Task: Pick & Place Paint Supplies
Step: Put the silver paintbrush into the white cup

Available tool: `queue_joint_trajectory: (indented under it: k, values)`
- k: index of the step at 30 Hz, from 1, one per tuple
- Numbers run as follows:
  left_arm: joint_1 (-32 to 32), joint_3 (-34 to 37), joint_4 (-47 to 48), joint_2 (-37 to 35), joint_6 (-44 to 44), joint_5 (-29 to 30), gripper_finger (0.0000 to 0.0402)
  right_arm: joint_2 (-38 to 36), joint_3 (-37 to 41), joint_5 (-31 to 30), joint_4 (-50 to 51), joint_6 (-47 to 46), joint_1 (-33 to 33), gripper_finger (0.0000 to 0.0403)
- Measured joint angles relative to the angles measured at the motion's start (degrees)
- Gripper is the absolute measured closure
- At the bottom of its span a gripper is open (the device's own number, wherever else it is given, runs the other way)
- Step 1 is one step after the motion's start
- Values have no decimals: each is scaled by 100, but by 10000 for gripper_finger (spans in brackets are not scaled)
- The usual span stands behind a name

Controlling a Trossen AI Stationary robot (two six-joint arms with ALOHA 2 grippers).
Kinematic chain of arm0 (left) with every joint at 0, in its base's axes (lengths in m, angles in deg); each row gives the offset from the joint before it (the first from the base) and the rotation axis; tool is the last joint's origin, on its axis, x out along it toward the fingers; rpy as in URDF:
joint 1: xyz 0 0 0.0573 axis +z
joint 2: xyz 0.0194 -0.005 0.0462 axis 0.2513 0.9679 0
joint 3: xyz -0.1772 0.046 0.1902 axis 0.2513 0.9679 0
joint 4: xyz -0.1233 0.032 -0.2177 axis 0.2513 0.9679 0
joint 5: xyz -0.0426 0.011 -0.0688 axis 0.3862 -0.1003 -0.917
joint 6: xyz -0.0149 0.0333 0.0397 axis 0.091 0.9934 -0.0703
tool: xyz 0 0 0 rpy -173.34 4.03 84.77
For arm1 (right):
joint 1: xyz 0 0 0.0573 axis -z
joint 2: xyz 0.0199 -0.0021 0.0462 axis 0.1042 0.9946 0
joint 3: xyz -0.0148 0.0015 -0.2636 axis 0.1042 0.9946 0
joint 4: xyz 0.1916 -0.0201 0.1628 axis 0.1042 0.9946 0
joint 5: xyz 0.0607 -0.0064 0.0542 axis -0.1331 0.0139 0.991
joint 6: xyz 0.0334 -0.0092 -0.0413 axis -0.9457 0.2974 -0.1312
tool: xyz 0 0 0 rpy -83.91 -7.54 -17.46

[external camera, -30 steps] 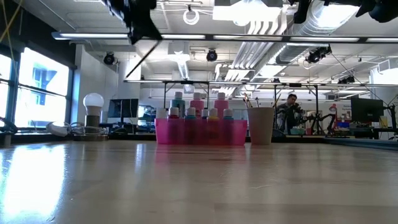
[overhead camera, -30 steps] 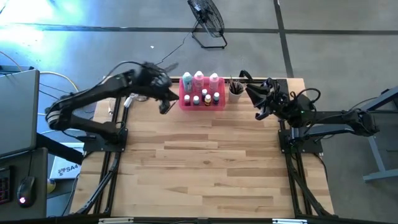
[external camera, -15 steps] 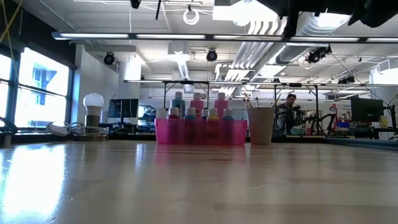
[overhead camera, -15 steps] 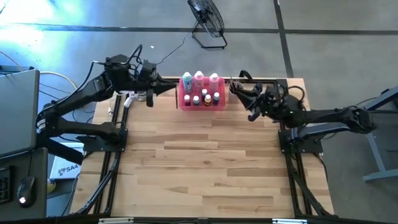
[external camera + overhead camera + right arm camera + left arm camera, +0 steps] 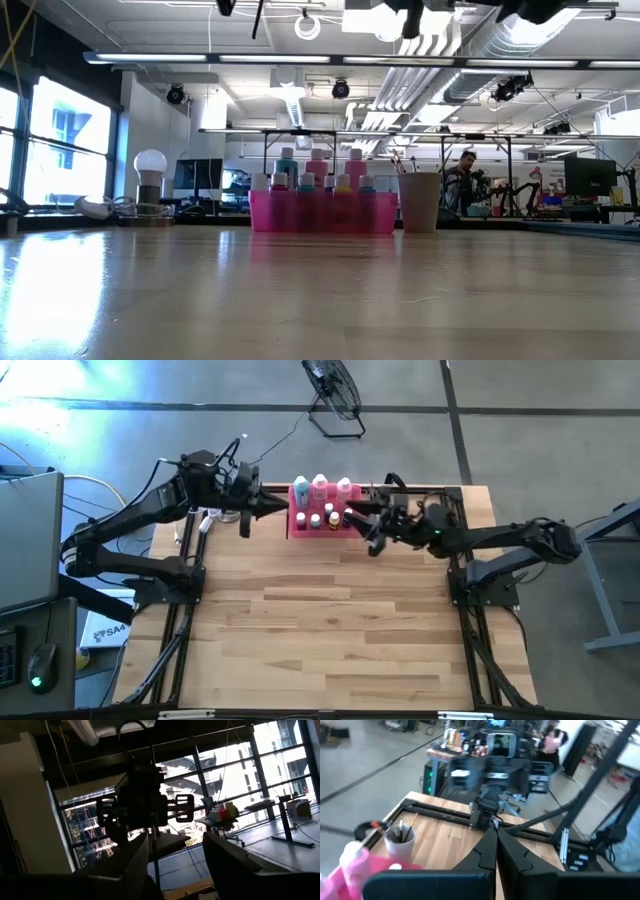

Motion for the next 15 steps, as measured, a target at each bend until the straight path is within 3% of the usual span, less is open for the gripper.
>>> queue_joint_trajectory:
  k: [5,10,15]
  values:
    - [-378,0,-10,-9,252,145,401,763,-610,234,47,-44,13,201]
    - [-639,0,-8,-9,269,490,401,1389,-1153,853,49,67,7,206]
    - [-659,0,-8,-9,268,455,401,1817,-1584,1211,191,67,11,213]
